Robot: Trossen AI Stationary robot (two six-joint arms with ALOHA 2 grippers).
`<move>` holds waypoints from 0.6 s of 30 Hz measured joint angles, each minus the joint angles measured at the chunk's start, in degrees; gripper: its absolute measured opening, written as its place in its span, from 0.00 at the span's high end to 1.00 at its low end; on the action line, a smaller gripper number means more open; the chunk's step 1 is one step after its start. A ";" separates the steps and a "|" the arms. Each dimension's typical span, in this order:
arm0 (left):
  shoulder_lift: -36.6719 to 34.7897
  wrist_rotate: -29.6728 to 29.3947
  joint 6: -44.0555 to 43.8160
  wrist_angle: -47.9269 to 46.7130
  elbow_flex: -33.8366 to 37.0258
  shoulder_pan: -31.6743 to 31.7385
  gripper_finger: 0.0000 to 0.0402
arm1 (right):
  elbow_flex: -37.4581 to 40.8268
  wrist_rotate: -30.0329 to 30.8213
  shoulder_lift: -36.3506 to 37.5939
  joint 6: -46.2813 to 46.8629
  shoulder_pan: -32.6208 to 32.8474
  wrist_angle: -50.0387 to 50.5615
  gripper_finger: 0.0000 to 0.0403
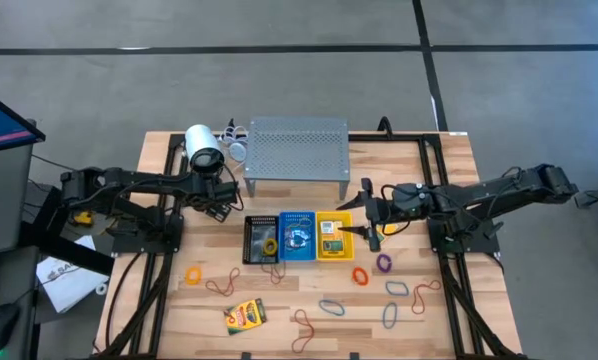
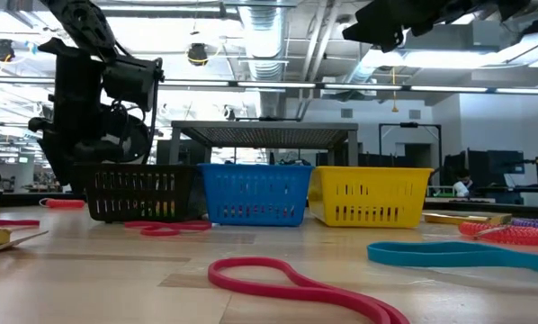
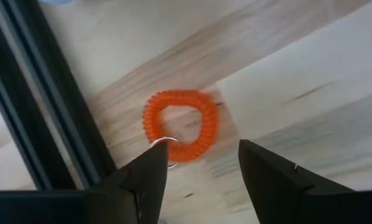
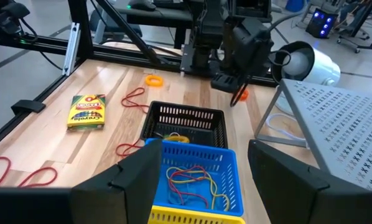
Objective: Pick & Place Office Desk Supplies
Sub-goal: Put the orange spring keychain into the black basket
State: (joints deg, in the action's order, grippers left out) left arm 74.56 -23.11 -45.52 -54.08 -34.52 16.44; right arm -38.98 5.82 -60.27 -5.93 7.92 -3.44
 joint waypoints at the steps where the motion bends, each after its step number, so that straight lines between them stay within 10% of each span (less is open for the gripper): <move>1: 0.00 0.00 0.00 -0.34 0.00 0.45 0.54 | 0.00 0.00 0.00 0.00 0.00 0.00 0.42; 18: -0.02 -1.36 0.04 -0.77 0.00 4.20 0.94 | 0.00 0.00 0.00 0.15 -0.02 0.02 0.42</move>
State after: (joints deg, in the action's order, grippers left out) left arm 74.54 -24.47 -45.47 -54.85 -34.52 20.64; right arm -38.98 5.82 -60.27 -5.78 7.90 -3.42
